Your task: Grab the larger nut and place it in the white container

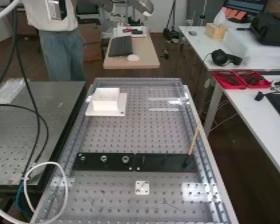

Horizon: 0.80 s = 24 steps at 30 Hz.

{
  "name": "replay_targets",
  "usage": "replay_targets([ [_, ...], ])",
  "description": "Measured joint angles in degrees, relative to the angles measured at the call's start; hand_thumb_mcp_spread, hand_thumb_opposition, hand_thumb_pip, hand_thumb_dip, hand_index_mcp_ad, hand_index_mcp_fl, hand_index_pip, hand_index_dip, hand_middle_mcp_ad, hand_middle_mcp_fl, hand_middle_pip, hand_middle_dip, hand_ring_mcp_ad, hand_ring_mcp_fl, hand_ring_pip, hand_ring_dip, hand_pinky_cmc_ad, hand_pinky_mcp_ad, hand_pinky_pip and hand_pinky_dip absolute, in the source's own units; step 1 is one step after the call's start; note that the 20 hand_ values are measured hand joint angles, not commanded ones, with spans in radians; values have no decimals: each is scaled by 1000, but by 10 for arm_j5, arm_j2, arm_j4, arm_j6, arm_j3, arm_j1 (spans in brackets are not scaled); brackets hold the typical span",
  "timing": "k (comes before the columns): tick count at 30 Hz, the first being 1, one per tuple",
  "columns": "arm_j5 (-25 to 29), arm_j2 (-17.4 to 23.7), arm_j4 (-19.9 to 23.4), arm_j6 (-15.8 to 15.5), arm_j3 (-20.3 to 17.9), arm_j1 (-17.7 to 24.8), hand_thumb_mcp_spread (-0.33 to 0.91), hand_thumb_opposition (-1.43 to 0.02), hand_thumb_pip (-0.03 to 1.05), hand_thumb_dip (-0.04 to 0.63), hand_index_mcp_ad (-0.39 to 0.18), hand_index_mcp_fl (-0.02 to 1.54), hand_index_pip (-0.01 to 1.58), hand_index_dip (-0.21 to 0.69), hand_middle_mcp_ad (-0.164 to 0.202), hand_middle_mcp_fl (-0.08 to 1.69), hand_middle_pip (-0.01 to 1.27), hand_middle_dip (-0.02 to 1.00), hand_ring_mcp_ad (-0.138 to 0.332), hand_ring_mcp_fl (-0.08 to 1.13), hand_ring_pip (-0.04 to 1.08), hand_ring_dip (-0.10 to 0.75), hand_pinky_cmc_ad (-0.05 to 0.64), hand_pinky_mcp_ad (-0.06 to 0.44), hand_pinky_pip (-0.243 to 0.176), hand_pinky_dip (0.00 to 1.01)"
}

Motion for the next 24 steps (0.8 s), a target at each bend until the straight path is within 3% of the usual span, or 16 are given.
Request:
replay_targets([
  [13, 60, 11, 77, -14, -106, -4, 215, -696, 468, 47, -40, 16, 65, 31, 72, 40, 120, 206, 155, -2, 79, 103, 379, 309, -93, 590],
  [24, 120, 7, 123, 16, -202, -21, 262, -728, 555, 94, -105, 24, 258, -58, 77, 51, 120, 208, 162, -2, 82, 106, 379, 312, -94, 595],
])
